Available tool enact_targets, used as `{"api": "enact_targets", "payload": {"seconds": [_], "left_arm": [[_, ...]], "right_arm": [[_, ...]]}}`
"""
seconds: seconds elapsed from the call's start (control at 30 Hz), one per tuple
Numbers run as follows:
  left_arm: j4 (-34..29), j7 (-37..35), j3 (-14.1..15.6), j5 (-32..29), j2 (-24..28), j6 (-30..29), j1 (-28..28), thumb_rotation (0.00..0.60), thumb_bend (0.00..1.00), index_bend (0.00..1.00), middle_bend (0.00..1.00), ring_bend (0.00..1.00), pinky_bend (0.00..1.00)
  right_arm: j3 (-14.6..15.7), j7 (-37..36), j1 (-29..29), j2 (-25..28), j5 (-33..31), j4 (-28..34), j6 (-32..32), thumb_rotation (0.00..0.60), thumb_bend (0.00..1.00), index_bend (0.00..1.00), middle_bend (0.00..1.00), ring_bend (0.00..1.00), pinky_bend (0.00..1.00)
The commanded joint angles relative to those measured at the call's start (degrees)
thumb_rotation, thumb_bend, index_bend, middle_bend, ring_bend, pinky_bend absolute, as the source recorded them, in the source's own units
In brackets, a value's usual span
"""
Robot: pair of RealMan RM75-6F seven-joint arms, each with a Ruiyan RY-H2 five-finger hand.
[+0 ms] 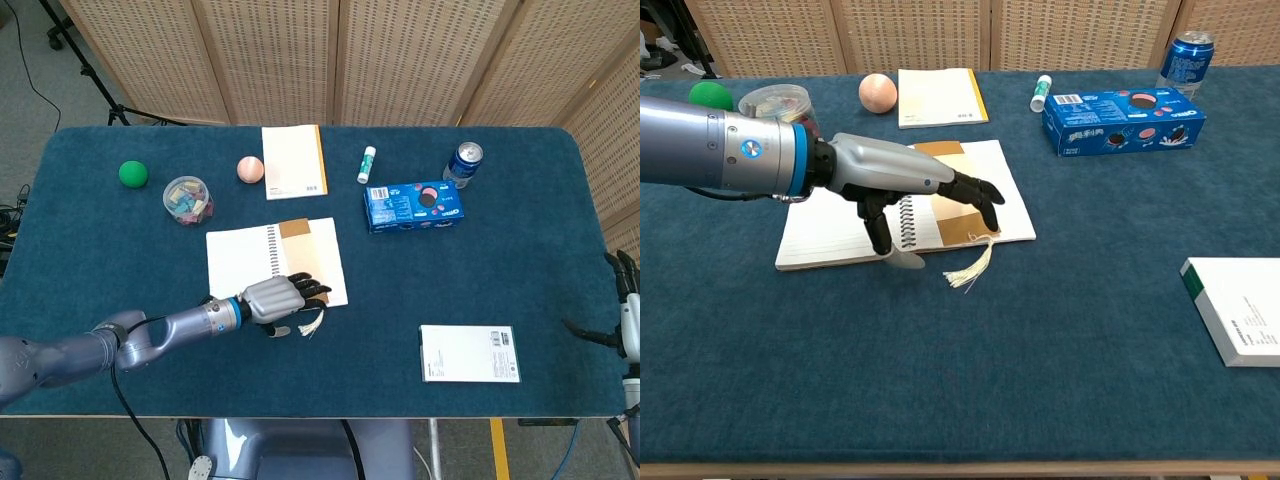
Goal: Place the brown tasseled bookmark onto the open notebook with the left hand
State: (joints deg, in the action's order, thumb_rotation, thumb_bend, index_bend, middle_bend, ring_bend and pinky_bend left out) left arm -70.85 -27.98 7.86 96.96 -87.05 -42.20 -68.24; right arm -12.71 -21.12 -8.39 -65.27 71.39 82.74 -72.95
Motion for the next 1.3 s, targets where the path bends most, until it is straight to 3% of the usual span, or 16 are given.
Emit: {"api": "enact_targets", "payload": {"seconds": [0.03,1.3], "left_arm": [[0.0,-0.3,0.3,0.2,-0.2,0.0,0.2,0.600,0.34,0.18,0.00,0.00,0.00],[2.5,-2.1,4.0,3.5,-1.2,0.6,0.5,0.600,0.34,0.18,0.00,0.00,0.00]], "right_arm": [[0.0,0.0,0.0,0.0,0.0,0.1,0.0,0.600,0.00,0.00,0.00,0.00,0.00],[0.0,0.9,-0.1,-0.3,-0.4,0.0,0.1,0.600,0.00,0.00,0.00,0.00,0.00]]}}
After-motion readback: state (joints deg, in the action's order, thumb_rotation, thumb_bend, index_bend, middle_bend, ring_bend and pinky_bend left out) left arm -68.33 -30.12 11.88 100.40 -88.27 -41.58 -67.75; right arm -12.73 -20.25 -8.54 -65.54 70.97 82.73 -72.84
